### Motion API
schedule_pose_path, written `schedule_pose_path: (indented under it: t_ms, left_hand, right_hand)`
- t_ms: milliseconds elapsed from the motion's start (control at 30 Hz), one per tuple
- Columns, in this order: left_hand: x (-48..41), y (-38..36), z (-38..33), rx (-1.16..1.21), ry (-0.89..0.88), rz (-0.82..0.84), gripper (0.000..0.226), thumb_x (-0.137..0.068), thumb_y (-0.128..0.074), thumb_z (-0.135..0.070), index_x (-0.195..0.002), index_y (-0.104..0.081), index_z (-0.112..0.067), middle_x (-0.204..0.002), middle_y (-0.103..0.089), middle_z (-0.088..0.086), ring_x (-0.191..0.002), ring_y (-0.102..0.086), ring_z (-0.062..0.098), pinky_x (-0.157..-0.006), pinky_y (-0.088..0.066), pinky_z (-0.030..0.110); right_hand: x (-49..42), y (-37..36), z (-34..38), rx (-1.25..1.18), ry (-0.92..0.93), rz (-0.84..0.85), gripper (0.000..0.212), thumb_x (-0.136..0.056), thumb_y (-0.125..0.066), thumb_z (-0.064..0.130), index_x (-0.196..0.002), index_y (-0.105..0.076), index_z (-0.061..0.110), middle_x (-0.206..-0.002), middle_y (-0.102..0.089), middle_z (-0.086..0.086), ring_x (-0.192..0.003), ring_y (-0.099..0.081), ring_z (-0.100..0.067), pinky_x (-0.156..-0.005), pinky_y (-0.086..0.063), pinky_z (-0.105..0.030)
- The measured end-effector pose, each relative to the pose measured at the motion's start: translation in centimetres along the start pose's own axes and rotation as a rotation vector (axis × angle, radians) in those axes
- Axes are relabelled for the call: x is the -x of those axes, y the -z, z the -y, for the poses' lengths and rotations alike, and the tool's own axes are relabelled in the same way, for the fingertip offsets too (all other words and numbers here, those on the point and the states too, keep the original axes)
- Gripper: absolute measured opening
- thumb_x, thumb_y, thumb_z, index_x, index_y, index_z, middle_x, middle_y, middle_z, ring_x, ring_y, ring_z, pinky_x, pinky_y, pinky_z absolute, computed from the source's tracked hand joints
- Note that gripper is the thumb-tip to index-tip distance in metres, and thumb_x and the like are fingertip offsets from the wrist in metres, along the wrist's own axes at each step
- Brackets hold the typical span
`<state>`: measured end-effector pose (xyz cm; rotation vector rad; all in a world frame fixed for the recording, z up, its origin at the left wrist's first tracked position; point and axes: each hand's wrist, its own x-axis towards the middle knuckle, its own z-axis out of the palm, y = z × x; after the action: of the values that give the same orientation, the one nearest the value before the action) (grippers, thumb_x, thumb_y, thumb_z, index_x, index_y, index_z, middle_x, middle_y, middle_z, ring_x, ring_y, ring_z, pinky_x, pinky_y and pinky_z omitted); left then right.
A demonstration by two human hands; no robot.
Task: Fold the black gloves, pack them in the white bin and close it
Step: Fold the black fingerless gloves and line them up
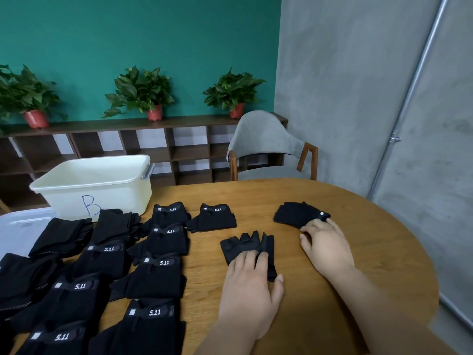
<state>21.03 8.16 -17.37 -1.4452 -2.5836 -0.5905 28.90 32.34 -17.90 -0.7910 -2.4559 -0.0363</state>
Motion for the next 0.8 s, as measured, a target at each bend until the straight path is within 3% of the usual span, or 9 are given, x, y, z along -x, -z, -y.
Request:
schedule_pose_path:
  t_ms: [100,167,233,267,433,567,633,700,800]
  left_hand:
    - [0.3,-0.2,-0.2,0.009,0.029,-0.056,0.062,-0.104,-0.031,-0.062,-0.150,-0.049,-0.024,-0.140,-0.055,-0.006,-0.137,-0.048,0.020,-0.120,-0.038,0.040]
    - [0.6,-0.2,-0.2,-0.002,0.032,-0.092,0.058,-0.104,-0.034,-0.060,-0.145,-0.052,-0.023,-0.131,-0.058,-0.005,-0.129,-0.052,0.020,-0.116,-0.042,0.041]
    - [0.8,0.0,-0.2,-0.019,0.047,-0.109,0.056,-0.104,-0.034,-0.059,-0.142,-0.054,-0.023,-0.127,-0.059,-0.005,-0.125,-0.054,0.021,-0.114,-0.044,0.042]
    - [0.9,0.2,-0.2,-0.026,0.056,-0.114,0.056,-0.103,-0.034,-0.059,-0.141,-0.055,-0.023,-0.126,-0.059,-0.004,-0.124,-0.055,0.021,-0.113,-0.045,0.042]
    - [1.1,0.6,-0.3,-0.042,0.098,-0.120,0.052,-0.103,-0.036,-0.057,-0.134,-0.060,-0.023,-0.119,-0.062,-0.003,-0.118,-0.059,0.024,-0.109,-0.049,0.044]
    - [1.3,0.6,-0.2,-0.050,0.106,-0.123,0.050,-0.103,-0.036,-0.055,-0.129,-0.063,-0.022,-0.115,-0.062,-0.003,-0.115,-0.059,0.024,-0.106,-0.050,0.044]
    - [1.3,0.7,-0.2,-0.058,0.109,-0.120,0.048,-0.102,-0.037,-0.055,-0.124,-0.065,-0.022,-0.112,-0.063,-0.003,-0.111,-0.060,0.024,-0.102,-0.052,0.044]
    - [1.2,0.7,-0.2,-0.058,0.108,-0.122,0.046,-0.102,-0.038,-0.054,-0.120,-0.066,-0.023,-0.110,-0.063,-0.002,-0.109,-0.061,0.025,-0.099,-0.053,0.045]
    - [1.1,0.6,-0.1,-0.052,0.094,-0.147,0.047,-0.102,-0.038,-0.053,-0.123,-0.066,-0.022,-0.113,-0.063,0.000,-0.112,-0.061,0.026,-0.102,-0.052,0.045]
  right_hand:
    - [1.6,0.8,1.3,-0.046,0.056,-0.061,0.010,-0.091,-0.077,0.026,-0.100,-0.080,0.028,-0.100,-0.070,0.015,-0.091,-0.067,-0.006,-0.117,-0.040,-0.033]
    - [2.9,1.4,2.4,-0.096,0.044,-0.063,0.014,-0.088,-0.081,0.021,-0.099,-0.078,0.029,-0.099,-0.068,0.017,-0.083,-0.066,-0.006,-0.096,-0.054,-0.029]
    - [3.6,2.5,3.6,-0.157,0.014,-0.061,0.014,-0.091,-0.079,0.021,-0.100,-0.077,0.030,-0.101,-0.065,0.021,-0.077,-0.063,-0.003,-0.069,-0.055,-0.023]
    - [3.6,3.2,4.2,-0.201,0.003,-0.075,0.013,-0.092,-0.077,0.020,-0.101,-0.077,0.030,-0.102,-0.064,0.022,-0.076,-0.062,-0.001,-0.065,-0.054,-0.022]
    - [1.0,8.6,6.4,-0.658,-0.255,-0.161,0.015,-0.092,-0.076,0.015,-0.099,-0.079,0.028,-0.096,-0.072,0.019,-0.085,-0.068,0.003,-0.075,-0.052,-0.009]
    - [0.7,10.9,6.1,-0.888,-0.557,-0.214,0.015,-0.091,-0.077,0.017,-0.091,-0.078,0.031,-0.089,-0.076,0.013,-0.086,-0.070,-0.002,-0.075,-0.052,-0.020]
    - [2.0,10.2,4.9,-0.767,-0.632,-0.144,0.013,-0.091,-0.074,0.018,-0.088,-0.076,0.031,-0.087,-0.074,0.013,-0.088,-0.070,-0.009,-0.073,-0.051,-0.026]
    - [4.3,8.6,3.7,-0.473,-0.580,0.027,0.010,-0.092,-0.071,0.022,-0.088,-0.073,0.031,-0.088,-0.072,0.012,-0.087,-0.069,-0.015,-0.073,-0.054,-0.031]
    - [6.9,6.3,2.5,-0.159,-0.404,0.037,0.014,-0.098,-0.067,0.028,-0.109,-0.075,0.024,-0.114,-0.066,0.002,-0.102,-0.059,-0.020,-0.085,-0.055,-0.036]
